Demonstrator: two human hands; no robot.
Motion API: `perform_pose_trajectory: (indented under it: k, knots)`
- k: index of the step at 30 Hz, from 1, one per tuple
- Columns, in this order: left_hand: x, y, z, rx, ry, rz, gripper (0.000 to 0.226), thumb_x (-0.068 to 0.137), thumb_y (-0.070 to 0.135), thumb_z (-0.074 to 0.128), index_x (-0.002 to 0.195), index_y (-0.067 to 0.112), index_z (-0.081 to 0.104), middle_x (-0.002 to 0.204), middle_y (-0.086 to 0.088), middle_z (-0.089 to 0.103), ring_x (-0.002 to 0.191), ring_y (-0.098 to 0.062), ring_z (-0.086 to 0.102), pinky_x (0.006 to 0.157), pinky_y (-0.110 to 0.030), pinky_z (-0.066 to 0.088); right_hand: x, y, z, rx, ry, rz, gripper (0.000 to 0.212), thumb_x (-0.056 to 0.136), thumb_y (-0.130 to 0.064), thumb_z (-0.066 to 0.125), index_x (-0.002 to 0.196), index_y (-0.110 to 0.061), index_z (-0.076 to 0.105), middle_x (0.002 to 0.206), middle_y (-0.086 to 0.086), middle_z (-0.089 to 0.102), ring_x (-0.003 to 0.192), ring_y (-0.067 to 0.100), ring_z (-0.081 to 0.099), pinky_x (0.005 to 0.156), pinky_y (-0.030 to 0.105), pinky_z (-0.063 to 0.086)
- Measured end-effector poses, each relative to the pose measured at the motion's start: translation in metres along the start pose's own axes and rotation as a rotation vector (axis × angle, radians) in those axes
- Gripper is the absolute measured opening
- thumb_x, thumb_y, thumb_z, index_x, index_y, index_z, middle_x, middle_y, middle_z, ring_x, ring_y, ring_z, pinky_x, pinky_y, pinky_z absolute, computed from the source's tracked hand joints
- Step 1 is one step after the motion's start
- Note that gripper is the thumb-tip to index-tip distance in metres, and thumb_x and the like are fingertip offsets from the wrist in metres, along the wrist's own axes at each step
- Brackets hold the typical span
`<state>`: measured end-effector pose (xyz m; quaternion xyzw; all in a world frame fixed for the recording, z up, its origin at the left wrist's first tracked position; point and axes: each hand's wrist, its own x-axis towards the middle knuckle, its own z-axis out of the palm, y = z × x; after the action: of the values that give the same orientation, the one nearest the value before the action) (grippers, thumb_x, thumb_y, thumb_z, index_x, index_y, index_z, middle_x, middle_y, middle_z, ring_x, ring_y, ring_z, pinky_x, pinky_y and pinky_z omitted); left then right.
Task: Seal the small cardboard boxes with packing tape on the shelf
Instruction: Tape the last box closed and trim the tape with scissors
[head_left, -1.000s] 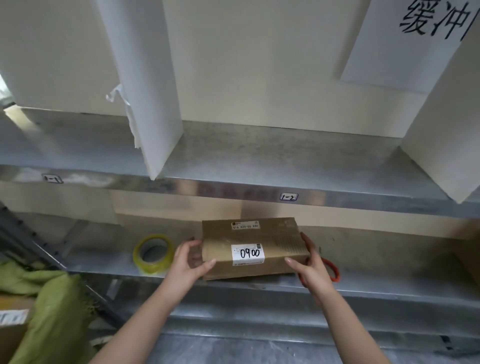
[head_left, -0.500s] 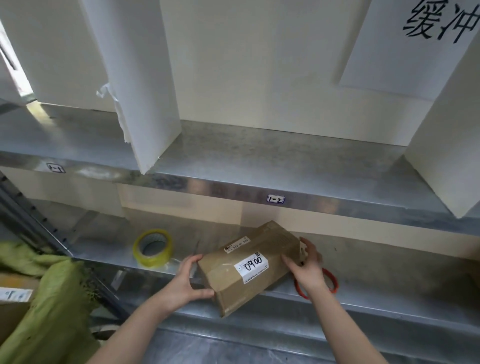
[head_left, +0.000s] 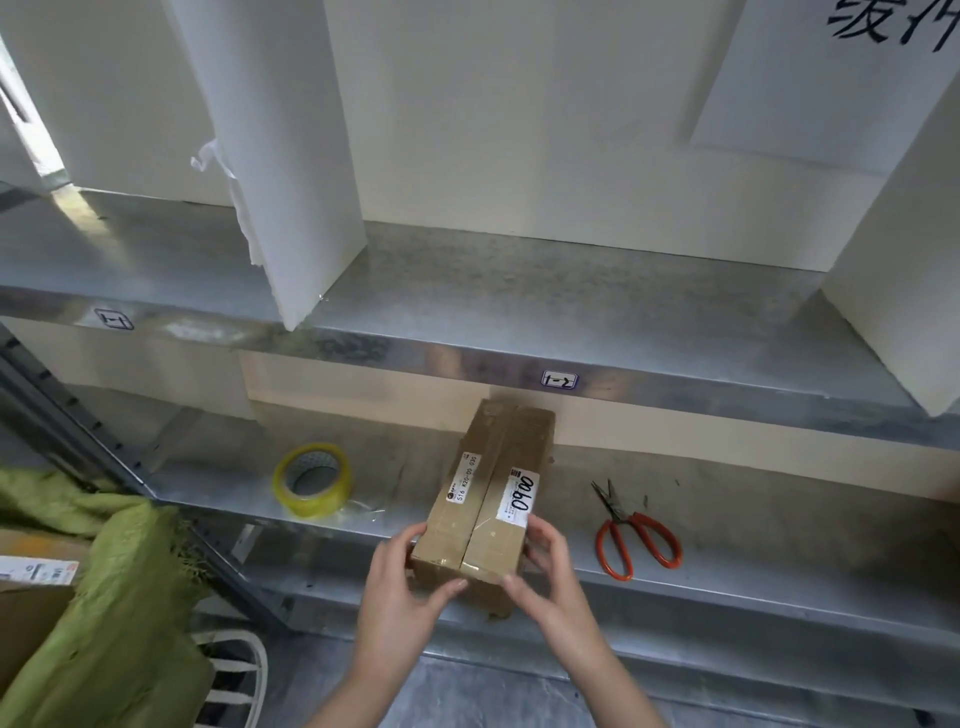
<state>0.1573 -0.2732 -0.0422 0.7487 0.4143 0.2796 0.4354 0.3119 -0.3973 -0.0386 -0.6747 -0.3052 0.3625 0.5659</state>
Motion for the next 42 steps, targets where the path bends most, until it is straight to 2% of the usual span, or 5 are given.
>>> perform_pose_trajectory:
  k: [10,19,22,31,42]
  knots:
    - [0.022,-0.015,-0.015,0.156,-0.282,0.141,0.069,0.082,0.028,0.076,0.137,0.045,0.039,0.143,0.034,0.022,0.126,0.010,0.037,0.102,-0.017,0.038,0.019,-0.001,0.004,-0.352,0.011,-0.131,0.083,0.082,-0.033,0.077,0.148,-0.024,0.029,0.146,-0.011,0.033,0.136,0.000,0.035,0.112,0.038,0.039]
    - [0.033,-0.020,-0.004,0.223,-0.449,0.228,0.076,0.086,0.023,0.071,0.146,0.046,0.029,0.151,0.039,0.002,0.138,0.011,0.020,0.109,-0.016,0.028,0.008,0.025,0.002,-0.483,0.077,-0.103,0.083,0.082,-0.036,0.076,0.146,-0.042,0.025,0.154,-0.019,0.025,0.137,-0.003,0.033,0.097,0.005,0.035]
    - [0.034,-0.021,-0.001,0.158,-0.465,0.217,0.074,0.088,0.017,0.069,0.145,0.045,0.031,0.152,0.036,0.006,0.139,0.010,0.019,0.111,-0.015,0.026,0.009,0.021,-0.002,-0.608,0.107,-0.111,0.088,0.075,-0.045,0.078,0.146,-0.046,0.026,0.150,-0.035,0.016,0.130,-0.015,0.033,0.096,0.007,0.034]
    - [0.031,-0.022,0.008,0.200,-0.511,0.206,0.074,0.088,0.012,0.067,0.147,0.038,0.032,0.152,0.034,0.005,0.140,0.010,0.016,0.114,-0.015,0.022,-0.002,0.025,0.000,-0.558,0.116,-0.060,0.075,0.085,-0.025,0.073,0.142,-0.042,0.028,0.156,-0.015,0.027,0.134,-0.013,0.030,0.106,0.017,0.040]
    - [0.006,-0.032,0.006,0.200,-0.558,0.200,0.069,0.089,0.021,0.068,0.146,0.041,0.033,0.148,0.039,0.006,0.135,0.021,0.013,0.110,-0.005,0.017,-0.026,0.036,-0.002,-0.653,0.049,0.024,0.078,0.089,-0.027,0.070,0.147,-0.040,0.020,0.159,-0.012,0.020,0.135,-0.010,0.021,0.097,-0.006,0.017]
